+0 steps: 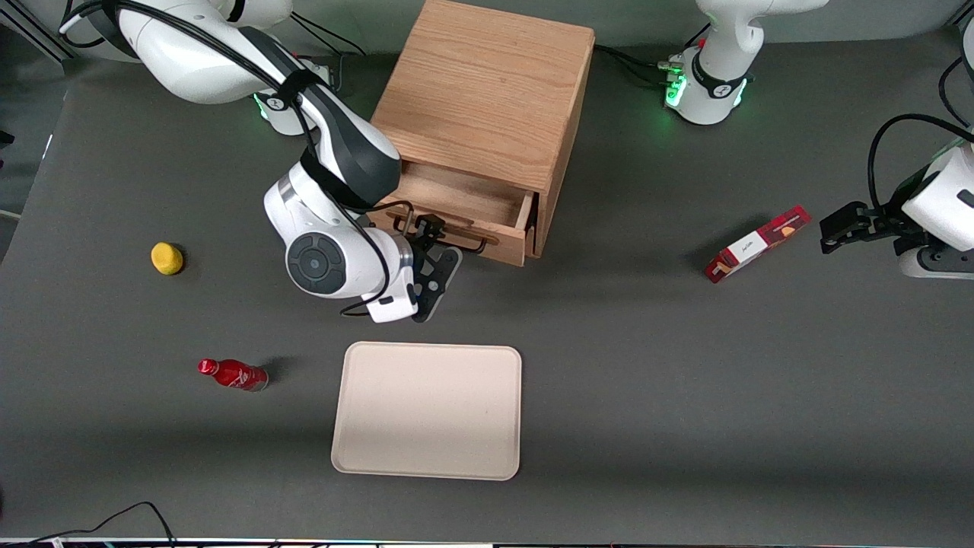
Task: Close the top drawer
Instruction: 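Push the drawer front with the right gripper into the cabinet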
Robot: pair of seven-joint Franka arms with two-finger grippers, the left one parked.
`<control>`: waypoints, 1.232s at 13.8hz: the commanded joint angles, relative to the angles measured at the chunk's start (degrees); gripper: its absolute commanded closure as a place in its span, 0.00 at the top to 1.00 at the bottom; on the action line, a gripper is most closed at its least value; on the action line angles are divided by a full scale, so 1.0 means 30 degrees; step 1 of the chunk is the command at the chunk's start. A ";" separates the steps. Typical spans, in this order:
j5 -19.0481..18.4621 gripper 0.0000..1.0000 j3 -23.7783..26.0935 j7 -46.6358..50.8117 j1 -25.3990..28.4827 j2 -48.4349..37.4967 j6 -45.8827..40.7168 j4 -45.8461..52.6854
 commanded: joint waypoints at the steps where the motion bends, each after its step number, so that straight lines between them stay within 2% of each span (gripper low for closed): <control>1: 0.0654 1.00 0.0239 0.0873 0.0145 -0.0823 -0.0173 -0.0959; 15: 0.0801 1.00 0.1234 0.1430 0.0408 -0.1703 -0.1637 -0.1955; 17: 0.1180 1.00 0.1265 0.1488 0.0409 -0.1761 -0.2018 -0.1956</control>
